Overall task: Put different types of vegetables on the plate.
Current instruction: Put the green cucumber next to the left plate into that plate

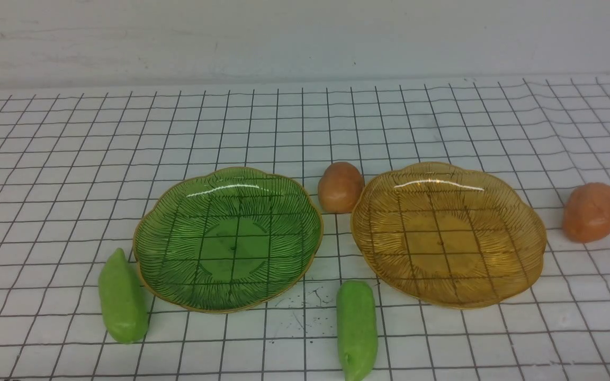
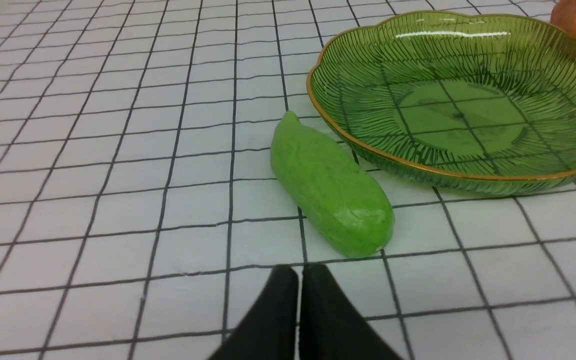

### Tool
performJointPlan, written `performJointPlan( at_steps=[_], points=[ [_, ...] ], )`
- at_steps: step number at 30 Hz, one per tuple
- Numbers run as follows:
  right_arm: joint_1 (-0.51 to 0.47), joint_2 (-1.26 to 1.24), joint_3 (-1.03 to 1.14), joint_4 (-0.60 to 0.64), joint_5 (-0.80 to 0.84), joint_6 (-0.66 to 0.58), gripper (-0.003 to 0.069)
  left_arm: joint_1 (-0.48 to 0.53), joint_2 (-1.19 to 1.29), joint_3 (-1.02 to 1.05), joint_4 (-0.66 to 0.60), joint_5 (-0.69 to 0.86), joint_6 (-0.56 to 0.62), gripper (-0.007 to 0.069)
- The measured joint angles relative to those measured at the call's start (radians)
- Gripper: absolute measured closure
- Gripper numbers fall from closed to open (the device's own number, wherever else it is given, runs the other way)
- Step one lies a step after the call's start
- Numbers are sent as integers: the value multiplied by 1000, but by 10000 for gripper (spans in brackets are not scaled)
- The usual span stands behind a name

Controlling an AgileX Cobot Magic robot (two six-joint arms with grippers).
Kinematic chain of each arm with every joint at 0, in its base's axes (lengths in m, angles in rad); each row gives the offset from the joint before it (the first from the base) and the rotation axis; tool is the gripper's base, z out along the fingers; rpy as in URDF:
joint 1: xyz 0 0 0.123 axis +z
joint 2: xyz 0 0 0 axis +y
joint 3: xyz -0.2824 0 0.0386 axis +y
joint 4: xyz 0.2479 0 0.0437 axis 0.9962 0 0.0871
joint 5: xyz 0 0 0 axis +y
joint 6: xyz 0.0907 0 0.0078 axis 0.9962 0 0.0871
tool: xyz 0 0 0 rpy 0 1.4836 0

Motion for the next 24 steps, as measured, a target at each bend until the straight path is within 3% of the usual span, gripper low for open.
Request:
performJointPlan(
  at_steps=[5,8,15,18,24],
  points=[
    [0,0,0,1,0,0,673,0,0,0,-266,-142,-99,632],
    [0,0,0,1,0,0,673,0,0,0,-361,-212,-106,632],
    [0,0,0,1,0,0,673,0,0,-18,-628,-571,-118,632],
    [0,0,1,43,-22,23,673,0,4,-135,-645,-495,-76,632],
    [0,0,7,279,-233,179,673,0,271,-446,-634,-62,141,632]
  ],
)
